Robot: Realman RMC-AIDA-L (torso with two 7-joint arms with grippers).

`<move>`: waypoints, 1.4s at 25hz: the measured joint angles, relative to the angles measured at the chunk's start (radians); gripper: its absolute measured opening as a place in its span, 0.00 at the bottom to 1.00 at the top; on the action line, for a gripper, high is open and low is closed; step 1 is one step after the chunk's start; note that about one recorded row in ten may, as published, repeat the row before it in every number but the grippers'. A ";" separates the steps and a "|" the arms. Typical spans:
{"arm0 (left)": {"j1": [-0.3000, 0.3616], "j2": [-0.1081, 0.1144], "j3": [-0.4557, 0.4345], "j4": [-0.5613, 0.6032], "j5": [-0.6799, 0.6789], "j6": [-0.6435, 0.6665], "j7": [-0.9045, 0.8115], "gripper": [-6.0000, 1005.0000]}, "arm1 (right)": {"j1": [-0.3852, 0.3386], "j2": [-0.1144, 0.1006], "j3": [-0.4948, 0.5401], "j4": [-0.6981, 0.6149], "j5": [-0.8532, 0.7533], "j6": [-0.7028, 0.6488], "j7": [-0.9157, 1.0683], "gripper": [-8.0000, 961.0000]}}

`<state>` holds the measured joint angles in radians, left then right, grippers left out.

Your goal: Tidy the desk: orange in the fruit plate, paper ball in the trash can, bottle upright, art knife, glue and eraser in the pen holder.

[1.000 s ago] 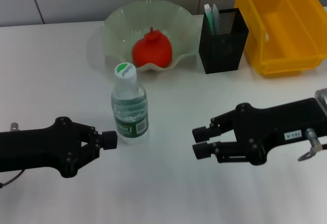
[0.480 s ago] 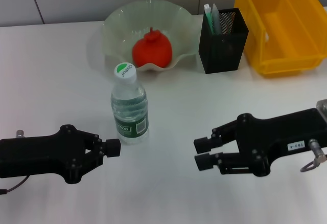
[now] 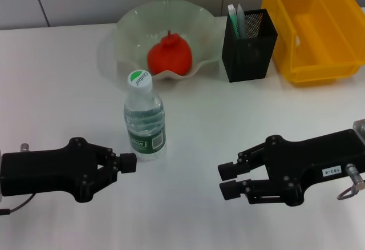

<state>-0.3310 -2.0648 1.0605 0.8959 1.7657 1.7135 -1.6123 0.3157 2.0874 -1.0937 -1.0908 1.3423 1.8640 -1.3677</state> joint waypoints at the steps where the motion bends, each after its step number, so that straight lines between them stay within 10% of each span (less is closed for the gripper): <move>1: 0.000 0.000 0.000 0.000 0.000 0.000 0.000 0.11 | 0.000 0.000 0.000 0.000 0.000 0.000 0.000 0.35; 35: 0.004 0.003 -0.037 0.021 -0.001 0.000 -0.073 0.11 | 0.001 -0.006 0.209 -0.038 -0.052 -0.001 -0.019 0.36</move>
<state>-0.3267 -2.0621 1.0237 0.9170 1.7647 1.7137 -1.6852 0.3163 2.0813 -0.8849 -1.1286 1.2901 1.8631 -1.3868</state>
